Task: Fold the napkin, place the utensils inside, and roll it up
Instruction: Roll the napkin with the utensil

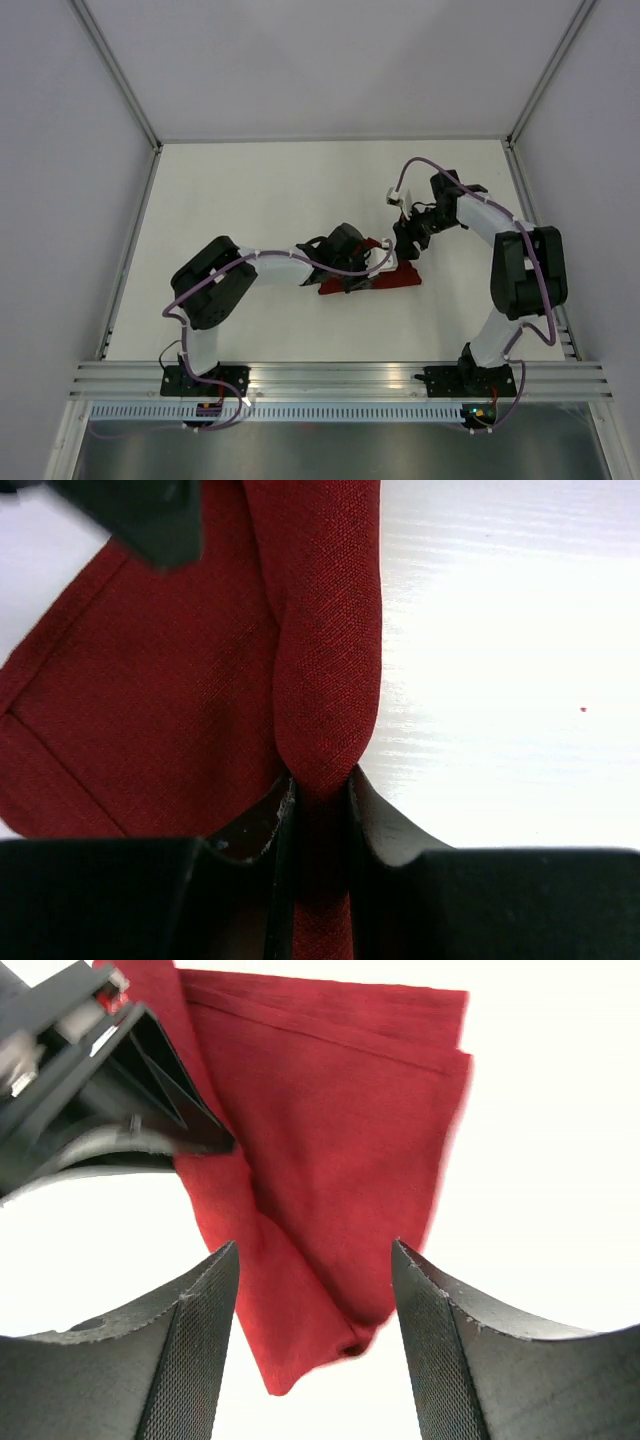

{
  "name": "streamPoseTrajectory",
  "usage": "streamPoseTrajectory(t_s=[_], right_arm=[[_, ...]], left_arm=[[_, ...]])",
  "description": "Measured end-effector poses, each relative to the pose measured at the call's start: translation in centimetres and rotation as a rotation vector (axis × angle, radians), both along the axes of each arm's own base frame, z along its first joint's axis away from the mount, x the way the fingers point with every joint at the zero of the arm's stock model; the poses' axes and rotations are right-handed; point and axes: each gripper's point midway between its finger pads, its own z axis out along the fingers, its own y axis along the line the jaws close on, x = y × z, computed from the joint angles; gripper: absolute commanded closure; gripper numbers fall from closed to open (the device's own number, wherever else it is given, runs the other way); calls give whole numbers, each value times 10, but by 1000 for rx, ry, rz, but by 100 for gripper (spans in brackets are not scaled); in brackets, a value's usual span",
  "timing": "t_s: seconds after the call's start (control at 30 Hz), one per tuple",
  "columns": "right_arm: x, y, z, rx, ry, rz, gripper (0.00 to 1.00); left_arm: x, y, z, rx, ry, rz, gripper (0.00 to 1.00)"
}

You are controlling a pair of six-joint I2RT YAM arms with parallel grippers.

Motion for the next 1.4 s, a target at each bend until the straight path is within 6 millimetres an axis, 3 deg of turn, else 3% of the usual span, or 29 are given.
streamPoseTrajectory(t_s=[0.17, 0.27, 0.4, 0.7, 0.9, 1.17, 1.27, 1.4], right_arm=[[-13, -18, 10, 4, -149, -78, 29], [-30, -21, 15, 6, -260, -96, 27], [-39, -21, 19, -15, -405, -97, 26], [-74, 21, -14, -113, -590, 92, 26], [-67, 28, -16, -144, -650, 99, 27], [-76, 34, -39, -180, -596, 154, 28], [-78, 34, -42, -185, -586, 161, 33], [-78, 33, -48, -199, -572, 172, 52]], left_arm=[[3, 1, 0, -38, 185, -14, 94], [5, 1, -1, -45, 307, -16, 92], [5, -1, -2, -45, 461, -21, 87], [-5, -8, -4, -35, 760, -43, 83], [-10, -6, -5, -13, 870, -30, 82], [-16, -2, -4, 18, 916, -14, 73], [-17, -1, -5, 27, 920, -9, 69], [-18, 1, -4, 37, 932, -1, 63]])
